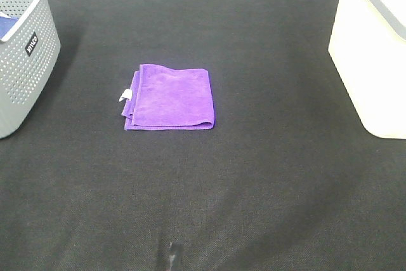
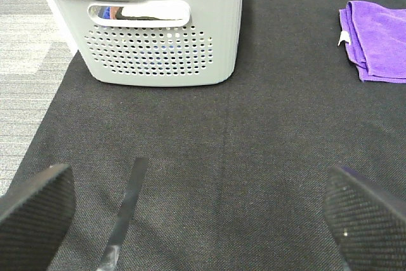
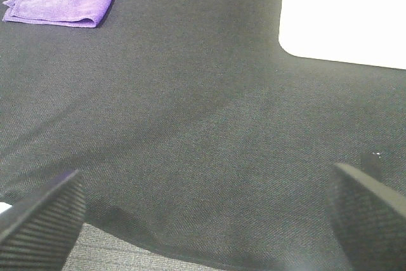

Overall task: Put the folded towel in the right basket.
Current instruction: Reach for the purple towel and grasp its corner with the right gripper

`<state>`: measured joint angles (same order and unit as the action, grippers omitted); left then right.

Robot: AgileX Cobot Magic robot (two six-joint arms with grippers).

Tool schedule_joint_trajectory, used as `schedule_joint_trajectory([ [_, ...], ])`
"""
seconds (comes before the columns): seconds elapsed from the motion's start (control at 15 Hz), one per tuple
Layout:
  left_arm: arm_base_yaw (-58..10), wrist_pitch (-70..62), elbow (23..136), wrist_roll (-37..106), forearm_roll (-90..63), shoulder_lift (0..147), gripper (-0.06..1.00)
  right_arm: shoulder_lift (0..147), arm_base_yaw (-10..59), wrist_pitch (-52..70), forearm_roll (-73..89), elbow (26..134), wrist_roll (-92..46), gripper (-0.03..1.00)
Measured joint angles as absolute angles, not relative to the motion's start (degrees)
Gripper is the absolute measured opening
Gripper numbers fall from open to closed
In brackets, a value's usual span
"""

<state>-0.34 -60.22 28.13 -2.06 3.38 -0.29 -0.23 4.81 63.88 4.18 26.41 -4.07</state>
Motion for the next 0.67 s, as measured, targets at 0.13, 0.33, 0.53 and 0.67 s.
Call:
schedule_joint_trajectory([
  [0.13,-0.3,-60.2,28.1,-2.1,3.4,-0.3,0.99,-0.2,4.8,63.9,4.2,26.4,-4.1,0.98],
  [0.33,-0.3,-60.2,28.1,-2.1,3.4,-0.3,0.99,-0.2,4.8,63.9,4.2,26.4,-4.1,0.98],
  [0.53,-0.3,-60.2,28.1,-2.1,3.4,-0.3,0.99,-0.2,4.8,63.9,4.2,26.4,-4.1,0.98],
  [0.67,-0.3,-60.2,28.1,-2.1,3.4,-0.3,0.99,-0.2,4.8,63.9,4.2,26.4,-4.1,0.98],
])
